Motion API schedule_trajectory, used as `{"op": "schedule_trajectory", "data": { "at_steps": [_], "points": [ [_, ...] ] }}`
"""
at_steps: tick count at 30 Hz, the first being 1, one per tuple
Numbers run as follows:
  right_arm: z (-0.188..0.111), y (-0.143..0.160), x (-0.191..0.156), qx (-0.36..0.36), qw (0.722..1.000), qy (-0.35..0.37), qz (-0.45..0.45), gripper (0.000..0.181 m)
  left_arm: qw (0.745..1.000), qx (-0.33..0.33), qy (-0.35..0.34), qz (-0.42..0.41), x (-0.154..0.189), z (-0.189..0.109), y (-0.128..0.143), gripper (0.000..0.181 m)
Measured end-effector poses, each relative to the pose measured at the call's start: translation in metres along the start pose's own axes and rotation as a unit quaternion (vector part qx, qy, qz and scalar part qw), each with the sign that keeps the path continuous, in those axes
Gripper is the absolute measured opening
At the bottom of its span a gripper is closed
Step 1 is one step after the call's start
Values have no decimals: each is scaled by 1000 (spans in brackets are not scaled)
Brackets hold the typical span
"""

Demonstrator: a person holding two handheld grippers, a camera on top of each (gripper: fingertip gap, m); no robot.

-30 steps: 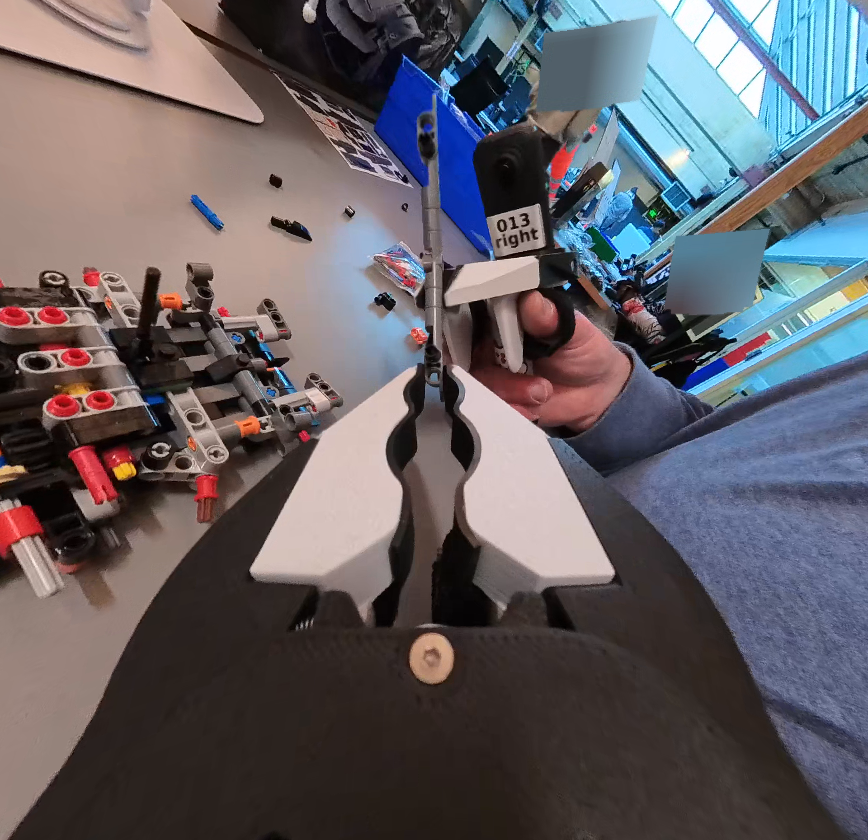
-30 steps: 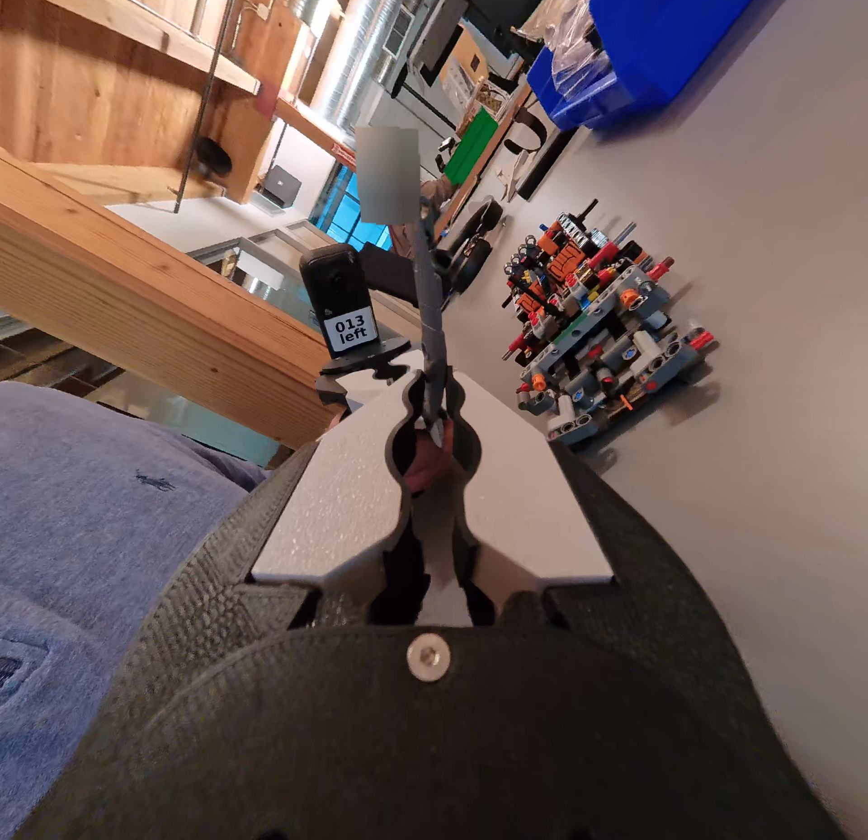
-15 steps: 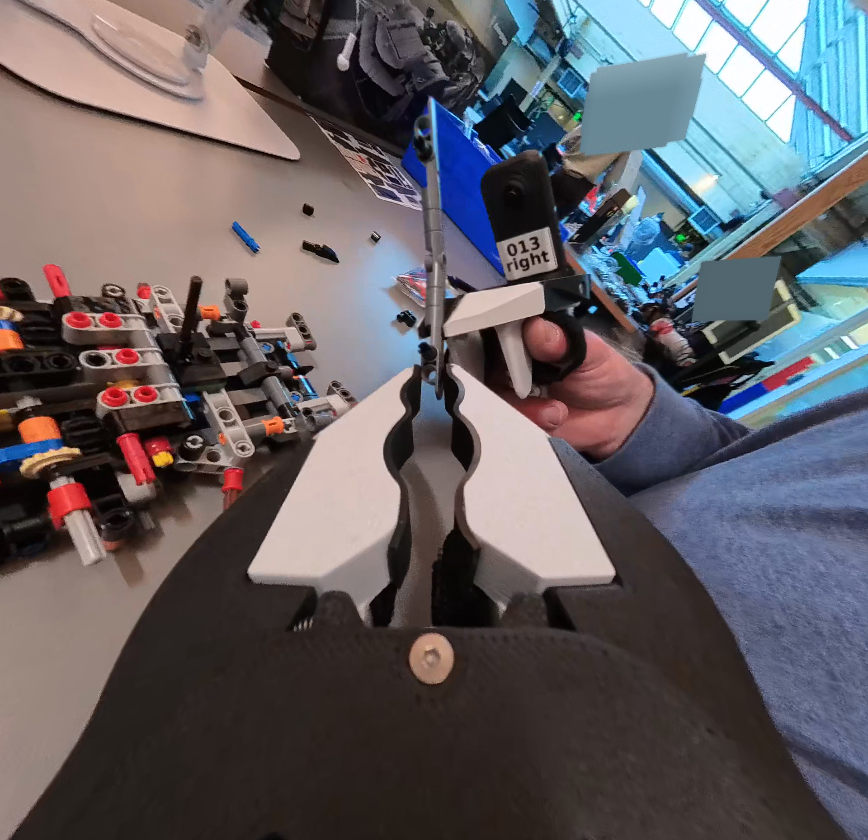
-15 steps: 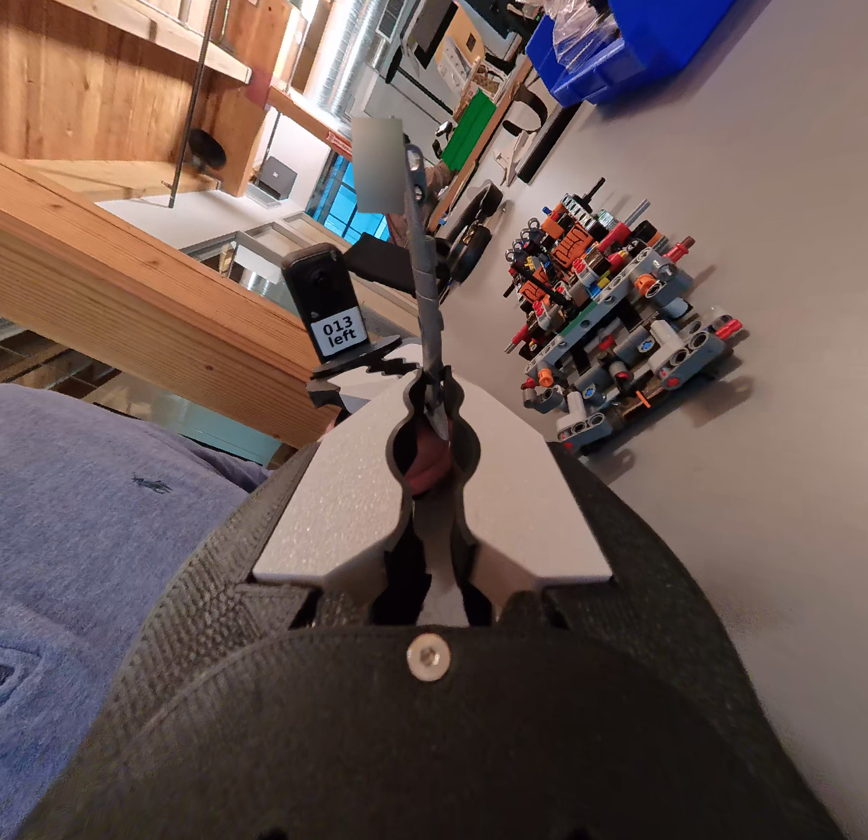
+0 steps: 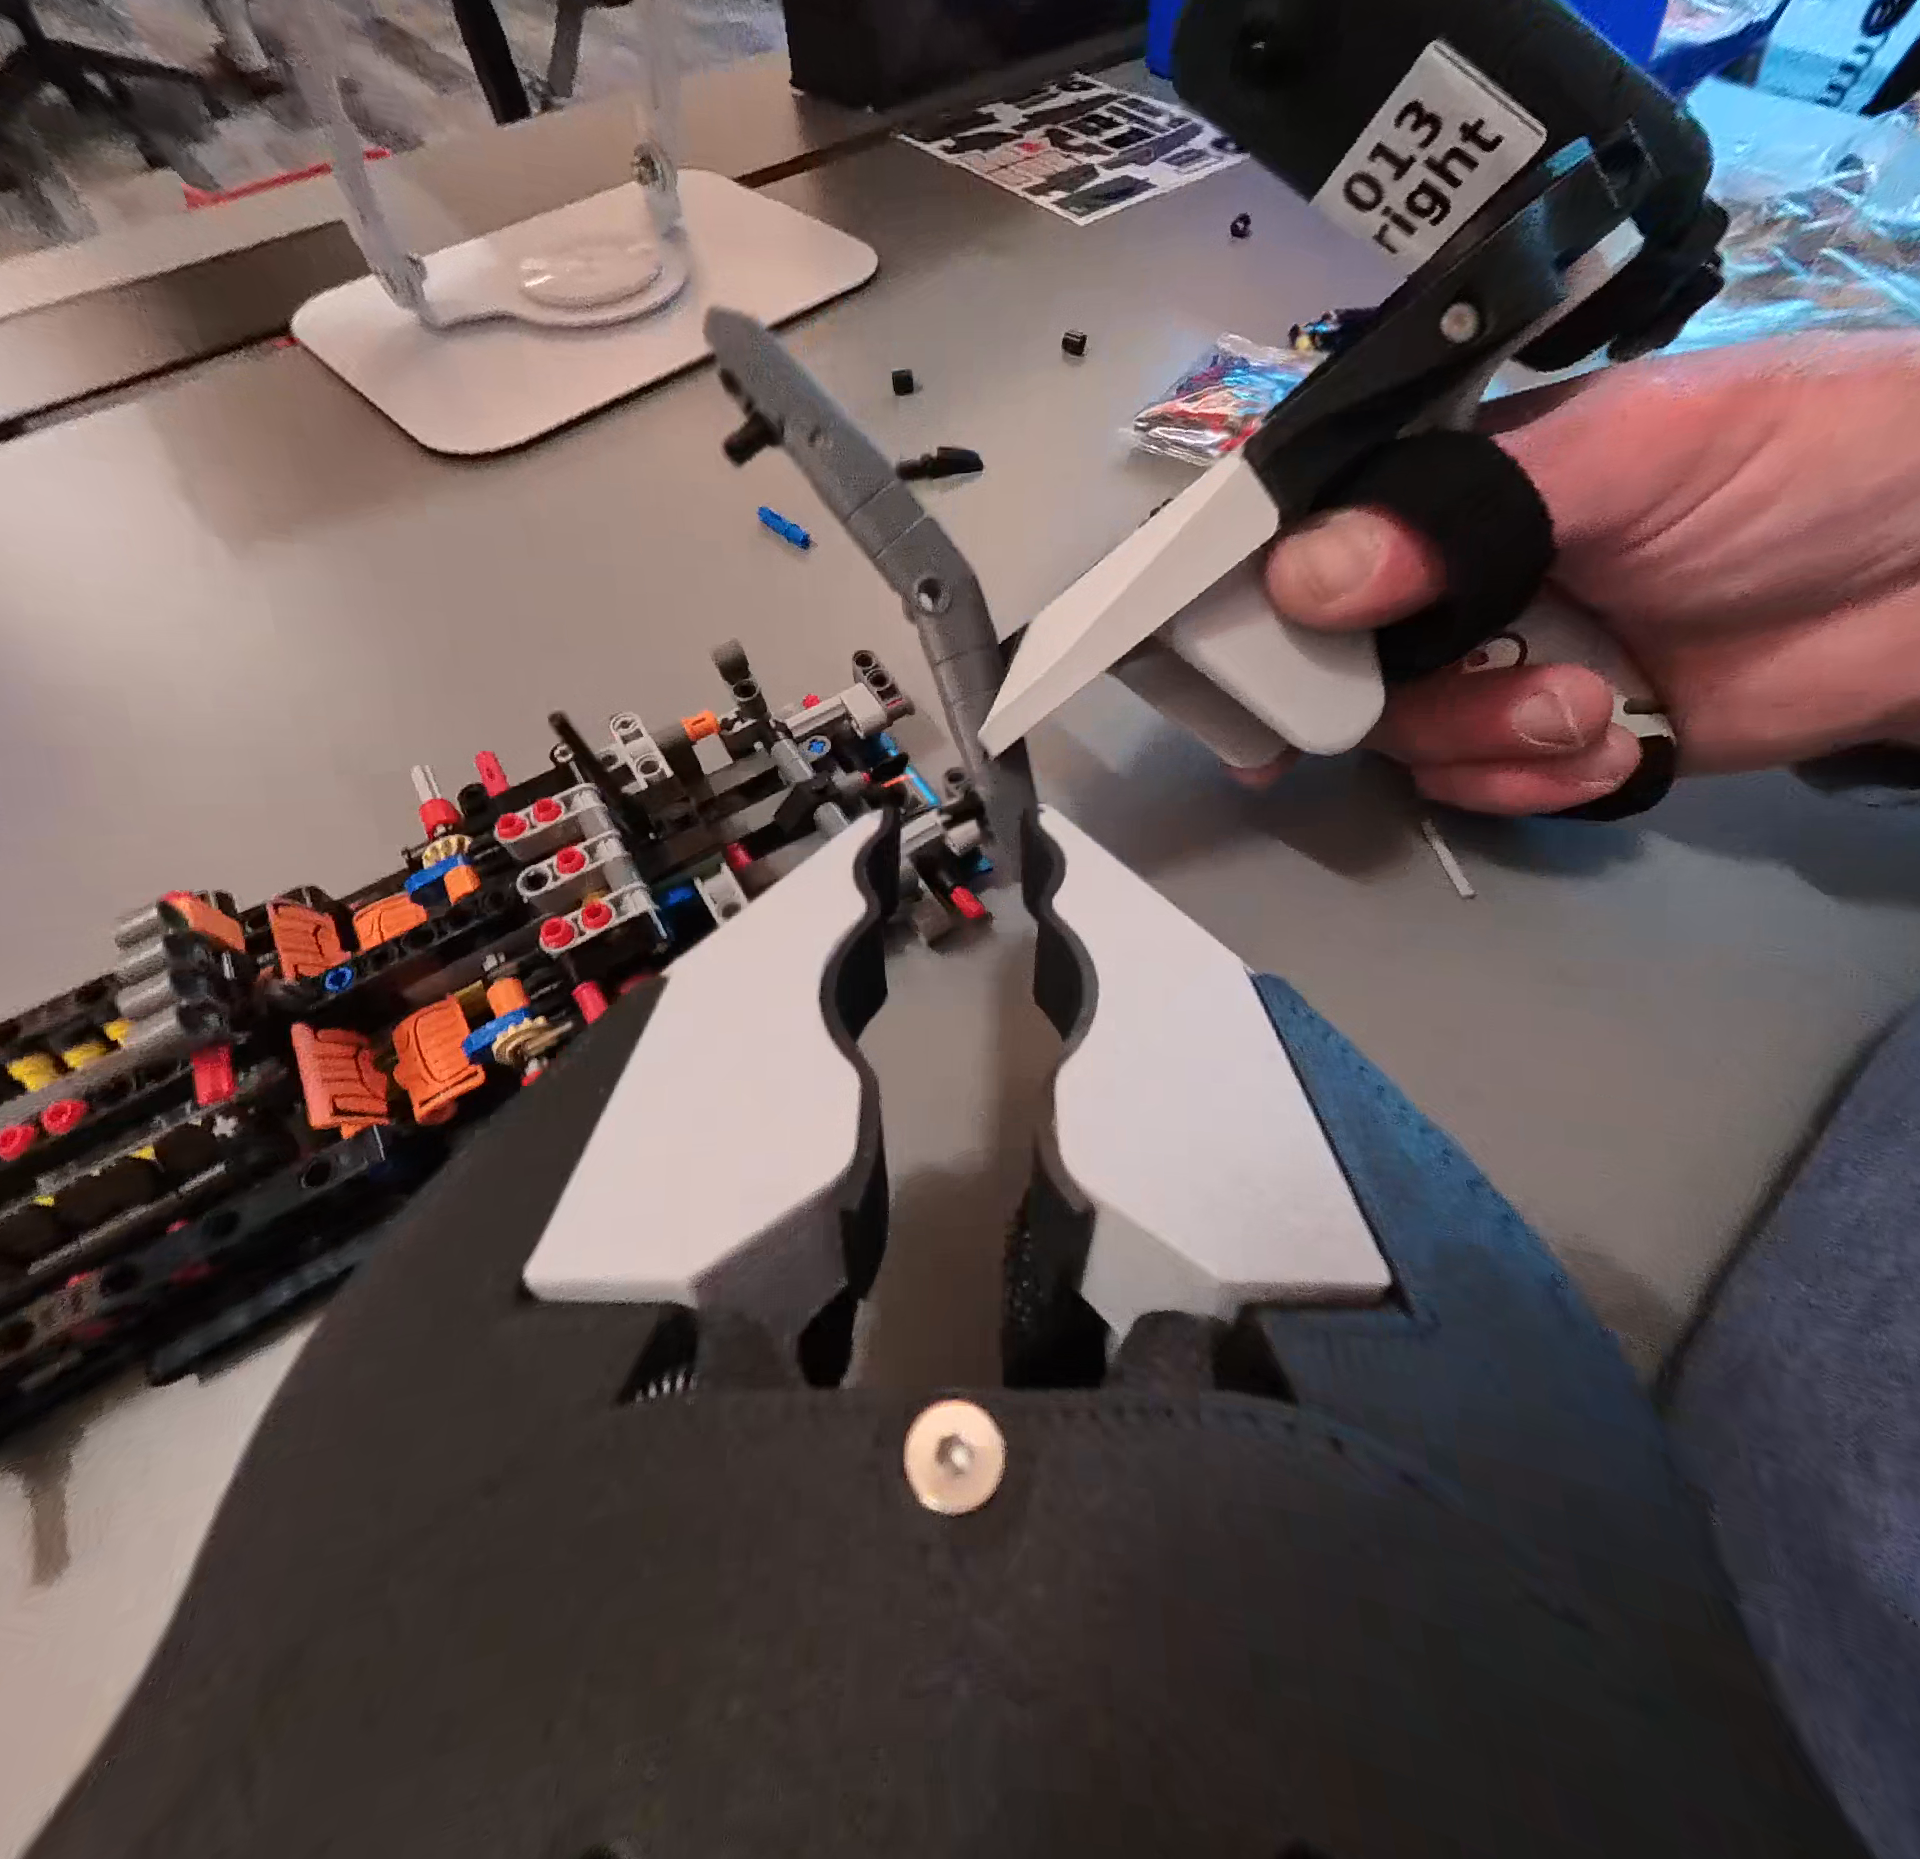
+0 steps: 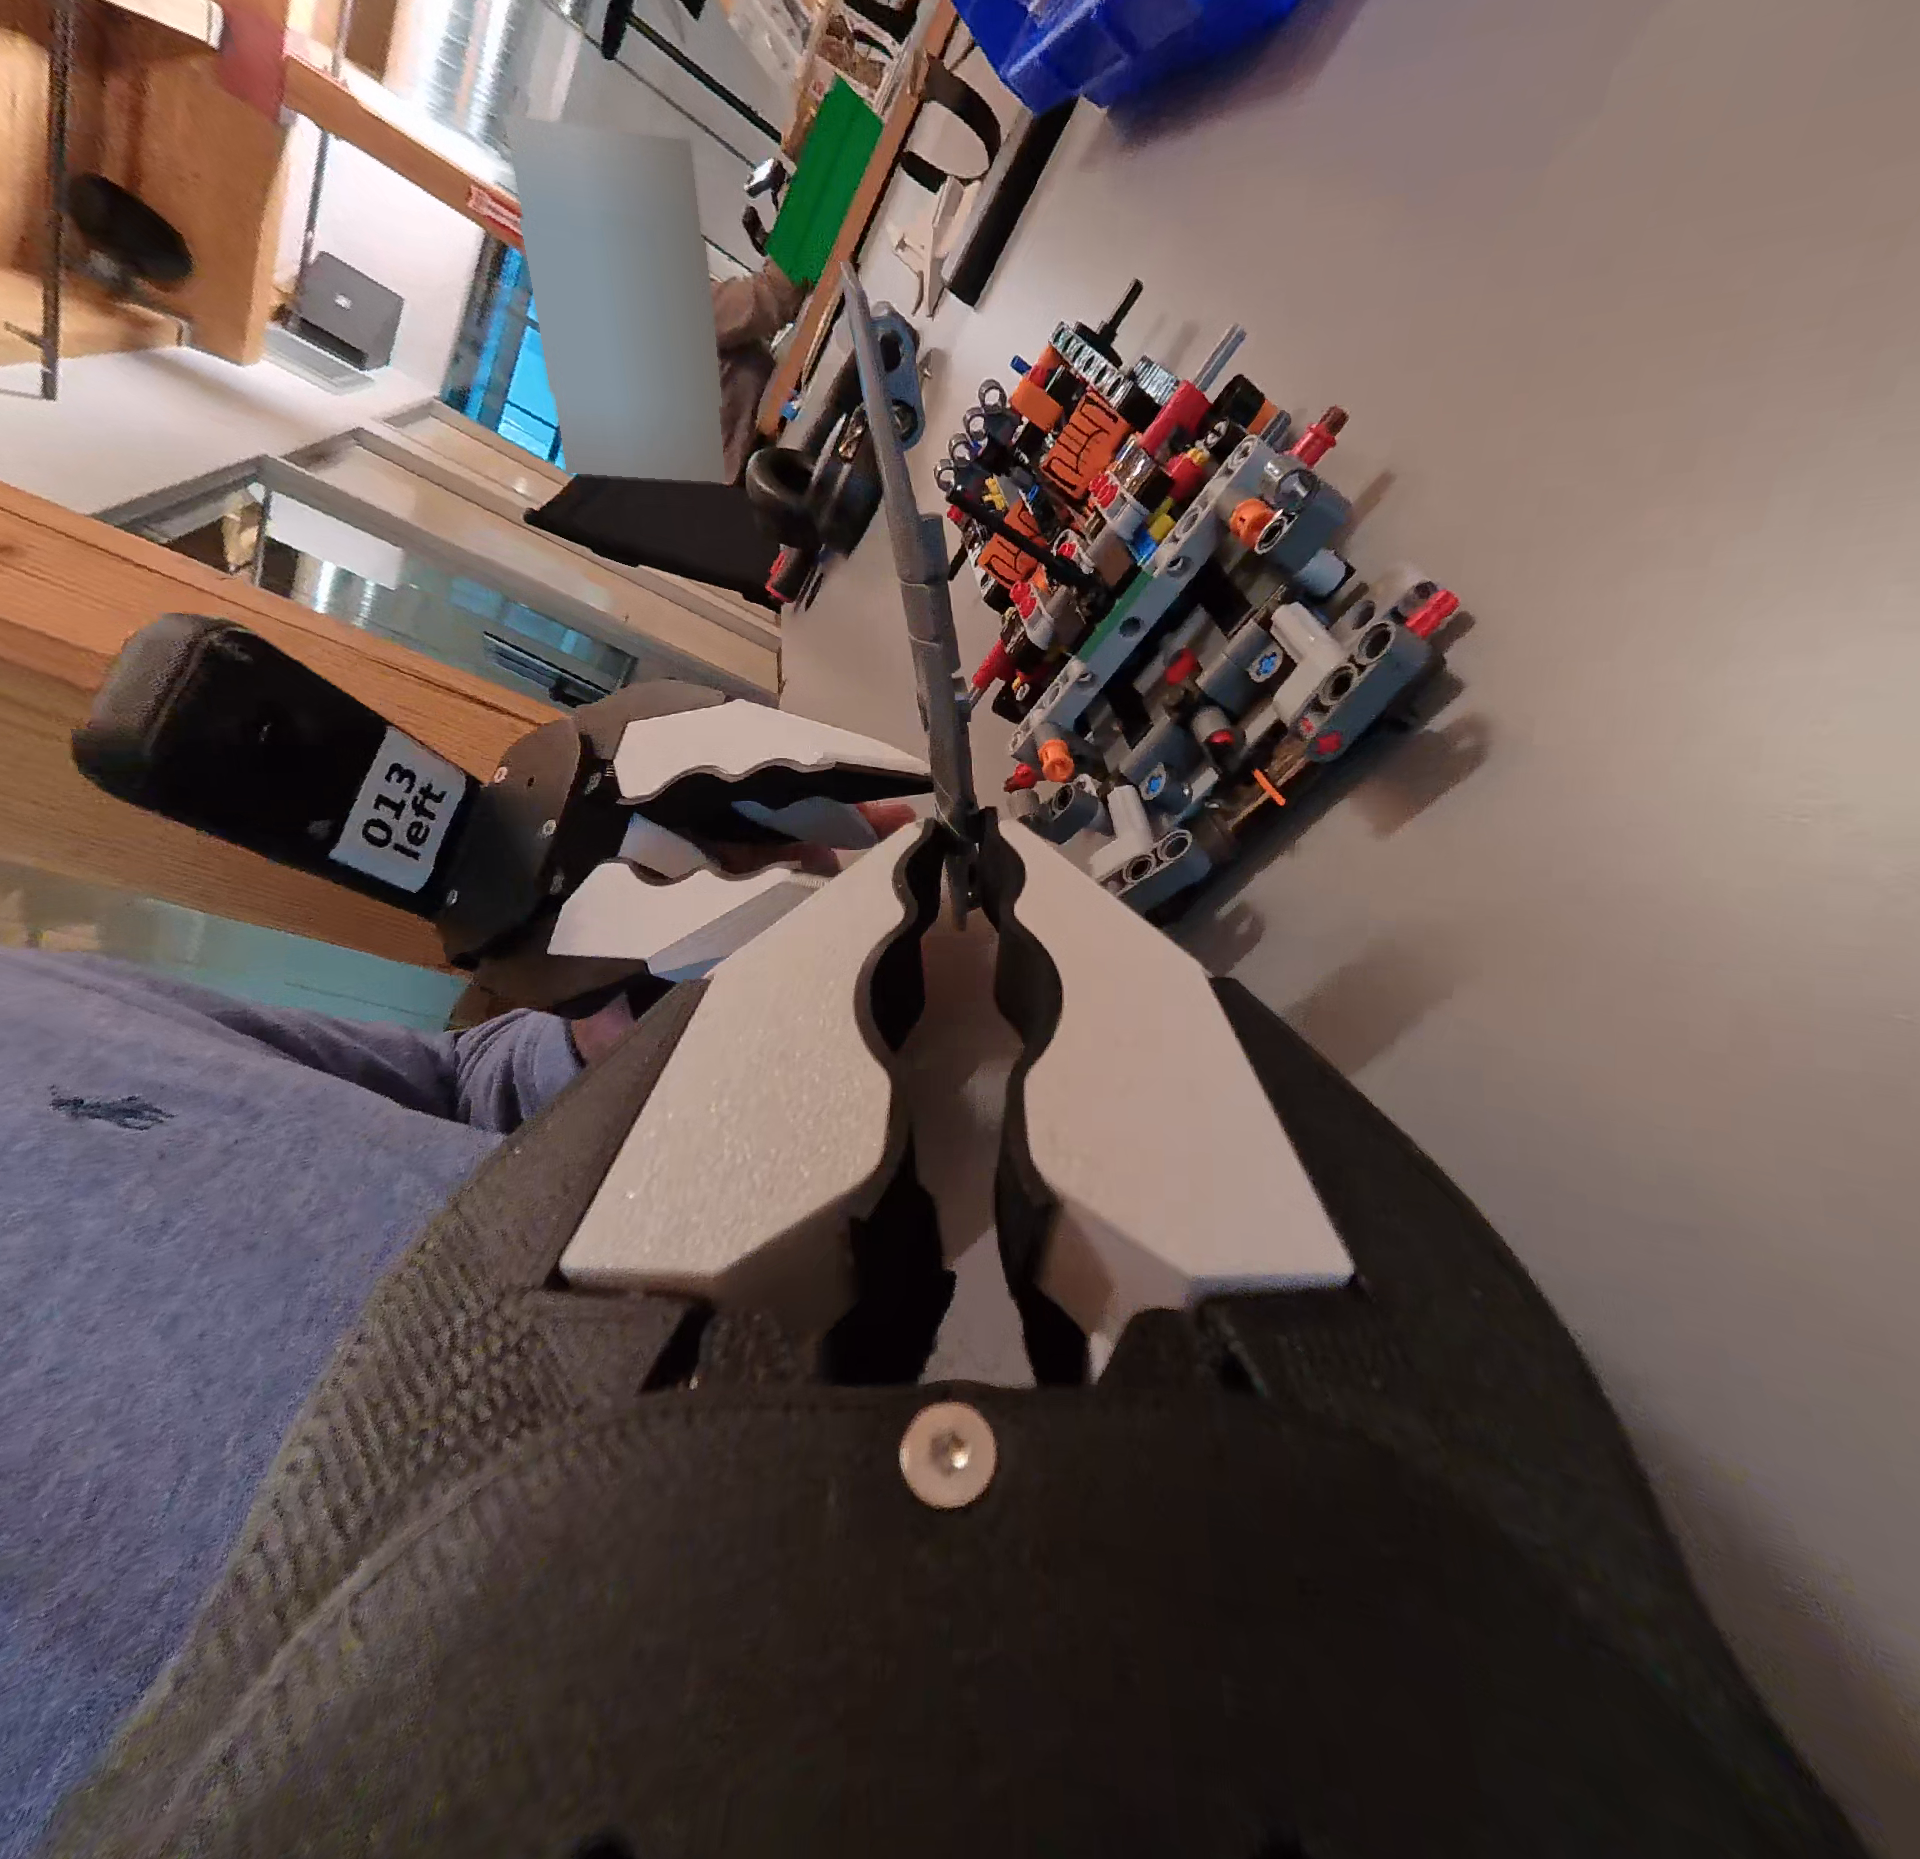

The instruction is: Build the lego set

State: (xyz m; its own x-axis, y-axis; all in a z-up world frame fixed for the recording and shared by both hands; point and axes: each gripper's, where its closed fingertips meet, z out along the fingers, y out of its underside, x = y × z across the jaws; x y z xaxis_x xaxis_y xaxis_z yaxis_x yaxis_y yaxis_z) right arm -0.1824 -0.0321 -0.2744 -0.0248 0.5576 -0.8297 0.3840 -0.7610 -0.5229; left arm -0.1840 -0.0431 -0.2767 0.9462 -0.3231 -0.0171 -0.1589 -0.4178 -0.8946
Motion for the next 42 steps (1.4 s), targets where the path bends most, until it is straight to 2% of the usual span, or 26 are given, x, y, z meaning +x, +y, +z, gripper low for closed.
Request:
{"op": "schedule_trajectory", "data": {
  "at_steps": [4, 10, 18, 21, 23, 27, 29, 30, 31, 33, 35, 37, 39, 42],
  "points": [
    [1, -1, -2, 10, 1000, -7, 11, 4, 1000, 3, 10, 4, 1, 2, -3, 20],
    [-3, -8, -12, 41, 997, -49, 36, 4, 992, 13, 89, -86, 7, 1, -9, 17],
    [-4, -11, -20, 59, 995, -72, 38, 4, 976, 27, 142, -165, 9, -3, -13, 8],
    [-4, -12, -23, 52, 997, -60, 6, 6, 963, 36, 169, -206, 9, -6, -17, 7],
    [-7, -15, -26, 50, 997, -42, -32, 14, 950, 48, 191, -244, 8, -9, -21, 6],
    [-20, -23, -25, 32, 982, 44, -182, 30, 923, 51, 233, -304, 8, -12, -24, 6],
    [-30, -25, -21, -1, 951, 106, -289, 35, 908, 51, 248, -334, 7, -13, -25, 5],
    [-35, -26, -19, -24, 924, 141, -356, 35, 904, 45, 254, -340, 7, -13, -24, 5],
    [-39, -26, -20, -46, 887, 164, -429, 36, 904, 34, 258, -340, 8, -13, -22, 6],
    [-42, -27, -27, -91, 795, 196, -568, 37, 906, 8, 263, -333, 10, -12, -18, 6],
    [-38, -24, -36, -142, 704, 188, -670, 38, 909, -13, 265, -323, 13, -11, -16, 6],
    [-30, -14, -37, -201, 637, 159, -727, 38, 911, -27, 264, -316, 14, -10, -16, 6],
    [-23, -14, -28, -245, 584, 153, -759, 35, 913, -38, 264, -308, 16, -10, -15, 6],
    [-17, -9, -12, -310, 547, 123, -768, 30, 916, -42, 258, -304, 17, -10, -16, 6]
  ]
}}
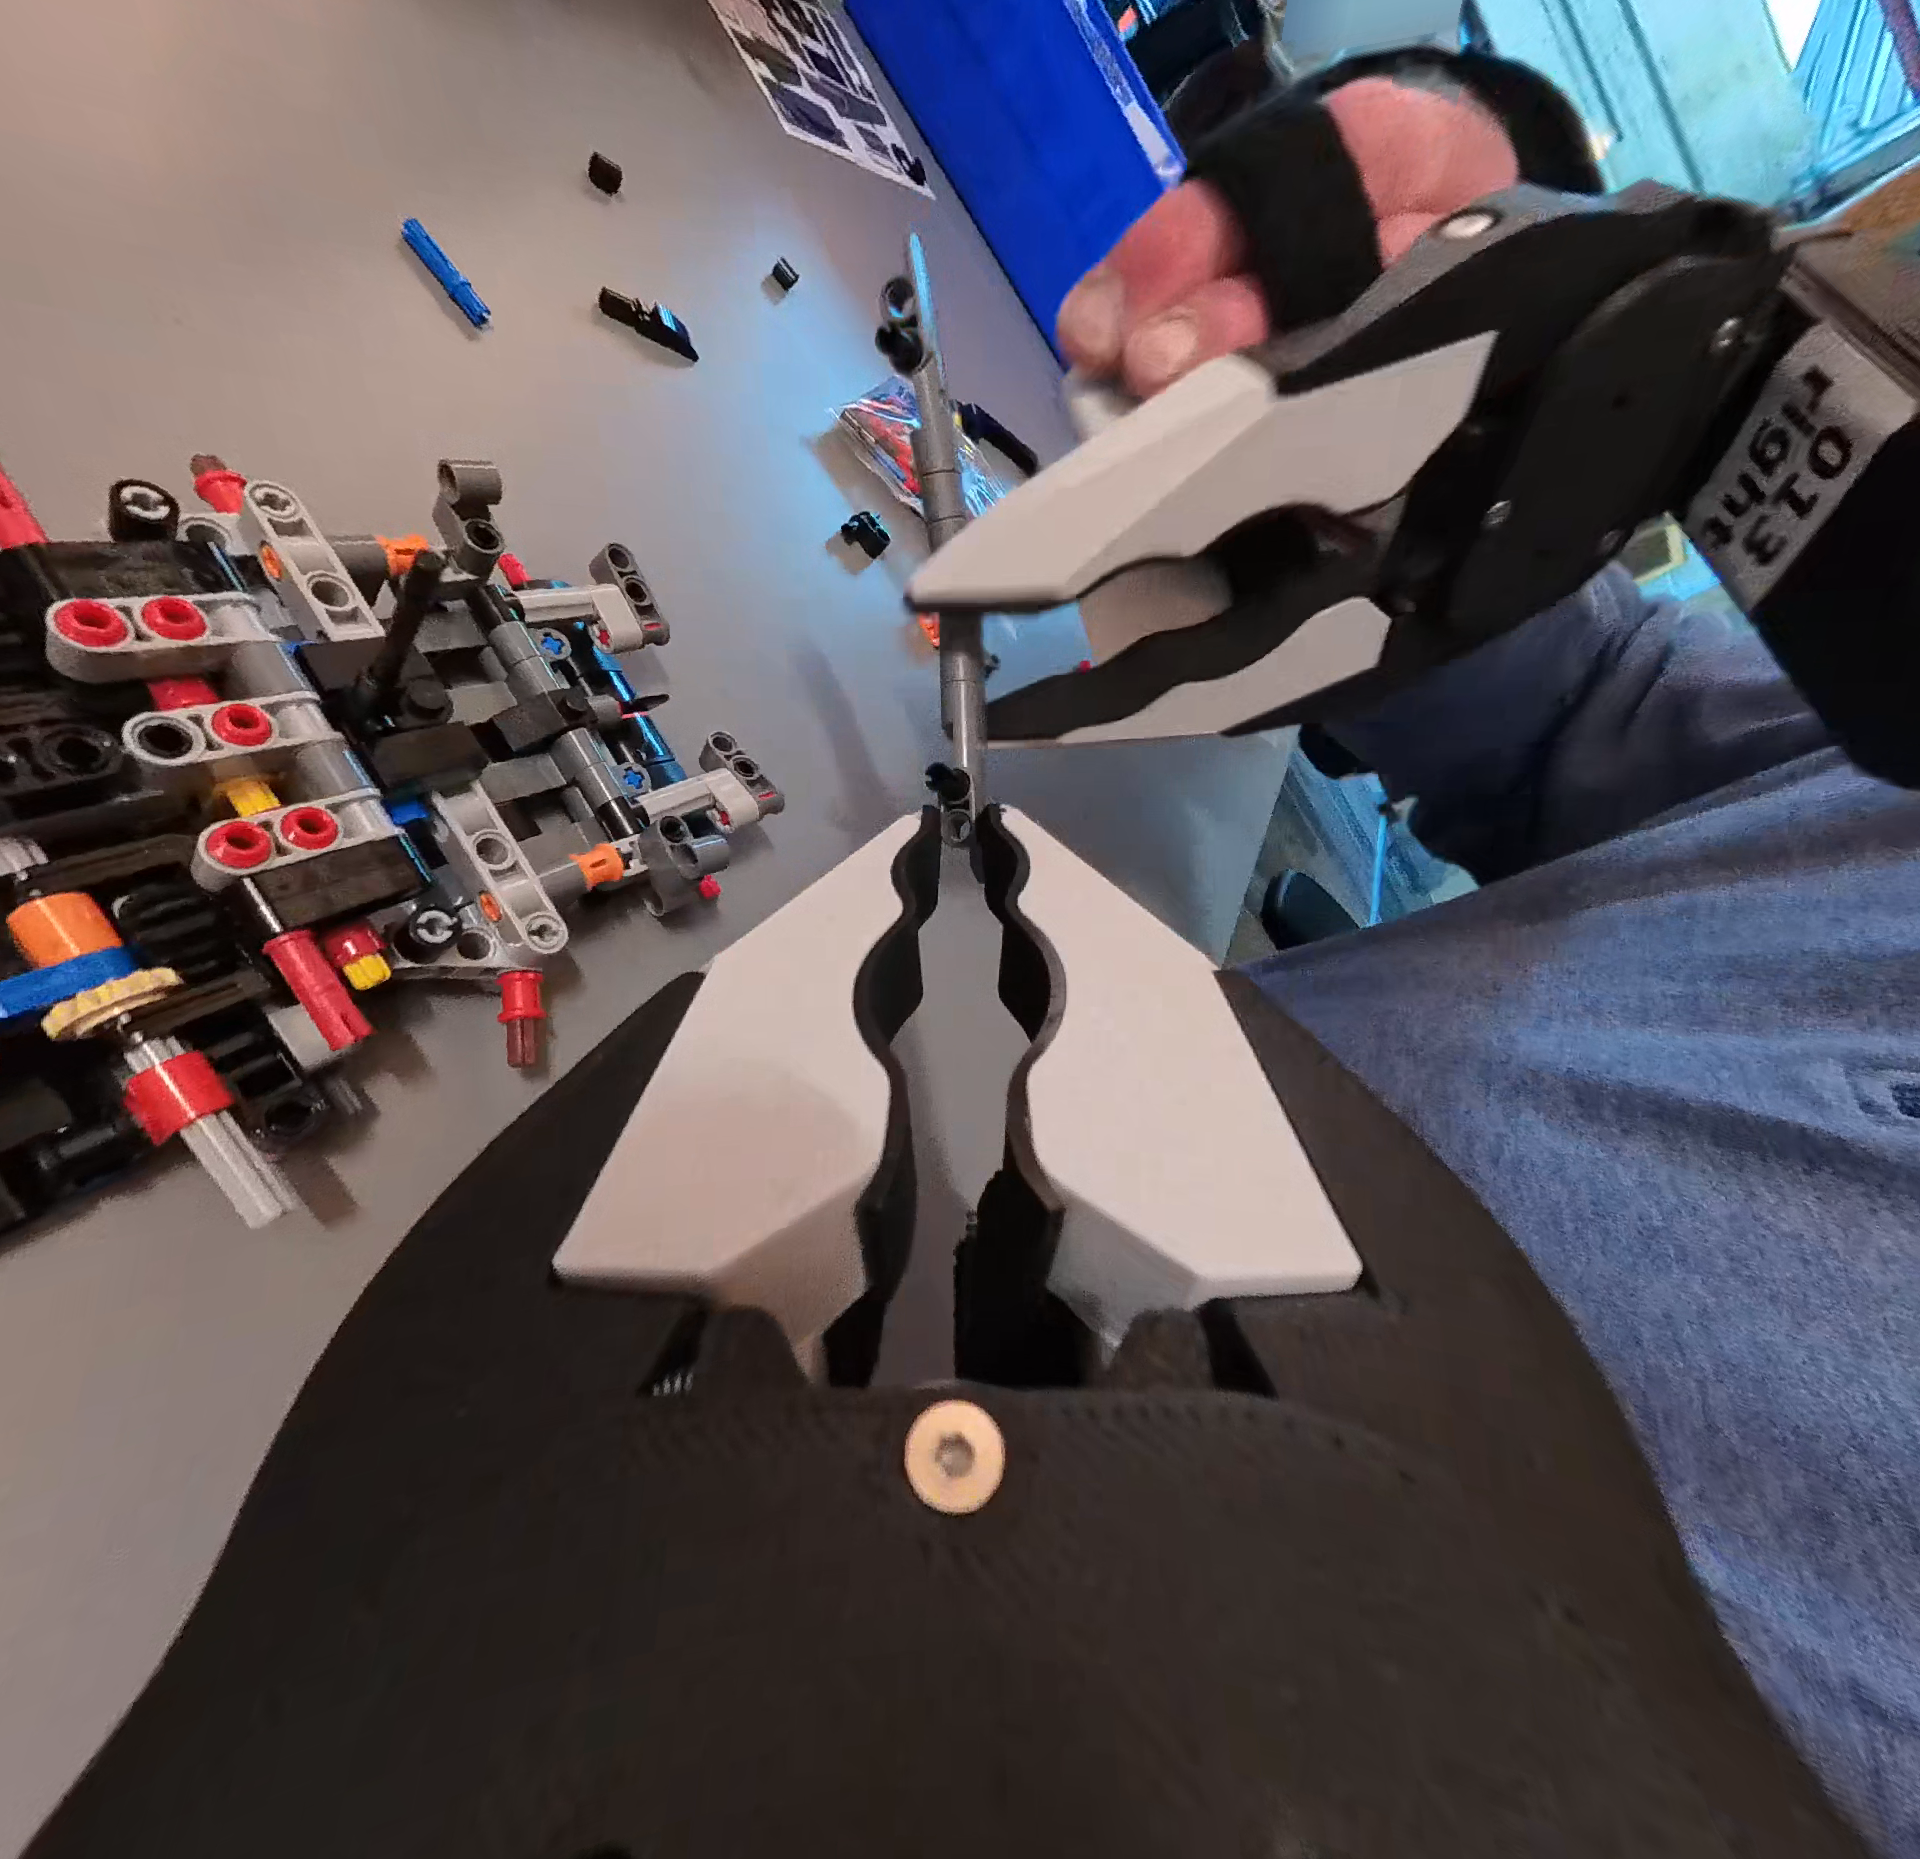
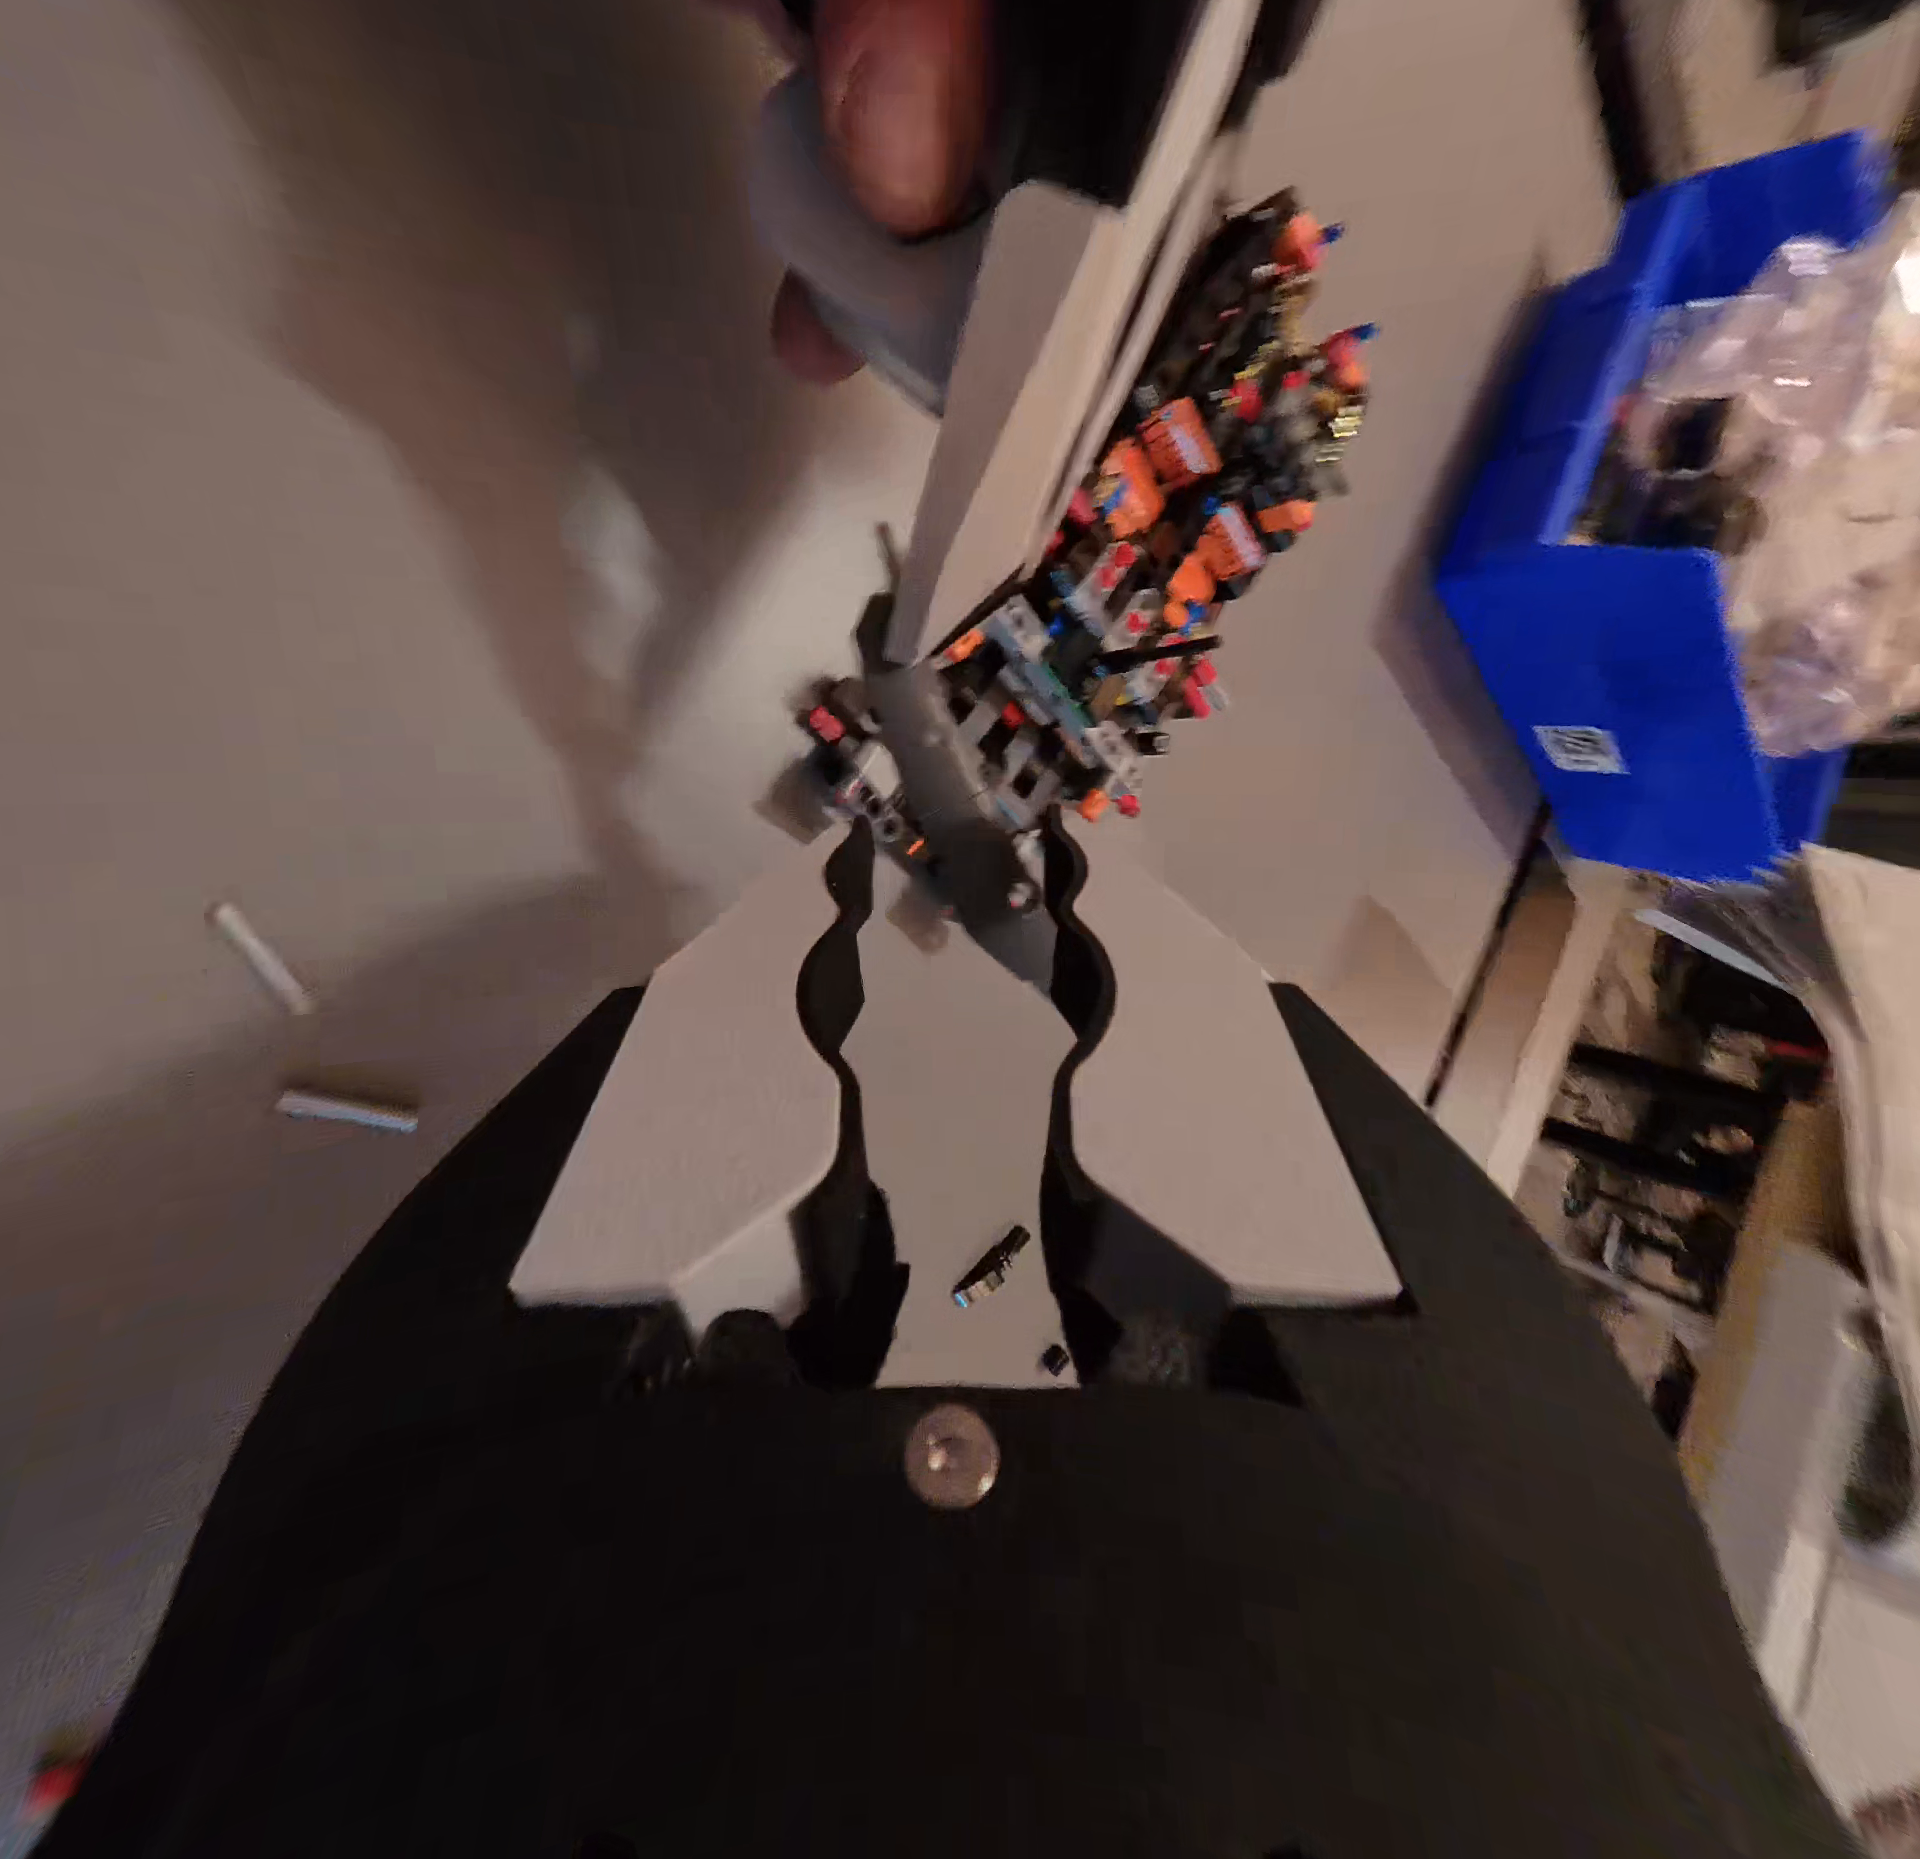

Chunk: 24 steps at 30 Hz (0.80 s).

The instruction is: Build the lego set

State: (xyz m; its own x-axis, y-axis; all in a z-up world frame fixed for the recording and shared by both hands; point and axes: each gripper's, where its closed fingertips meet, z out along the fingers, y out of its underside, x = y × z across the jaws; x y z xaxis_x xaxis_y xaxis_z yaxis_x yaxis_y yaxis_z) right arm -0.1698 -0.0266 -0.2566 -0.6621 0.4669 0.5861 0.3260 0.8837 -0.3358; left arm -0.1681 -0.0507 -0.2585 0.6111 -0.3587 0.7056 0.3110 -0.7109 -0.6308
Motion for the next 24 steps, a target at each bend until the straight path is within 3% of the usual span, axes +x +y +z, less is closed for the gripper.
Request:
{"op": "schedule_trajectory", "data": {
  "at_steps": [3, 10, 13, 18, 24],
  "points": [
    [10, 10, -8, -13, 998, -61, -21, 17, 1000, 6, -2, -9, -2, 0, 2, 5],
    [20, 12, -10, 21, 991, -131, -30, 14, 998, 55, -19, 2, -7, -3, -3, 6],
    [22, 14, -5, 25, 988, -143, -50, 14, 991, 79, -87, 64, -12, -10, -6, 13],
    [28, 24, -12, 11, 978, -181, -107, 14, 948, 73, -236, 202, -26, -21, -1, 31],
    [38, 28, -15, 1, 960, -217, -178, 14, 920, 46, -303, 245, -39, -7, 9, 30]
  ]
}}
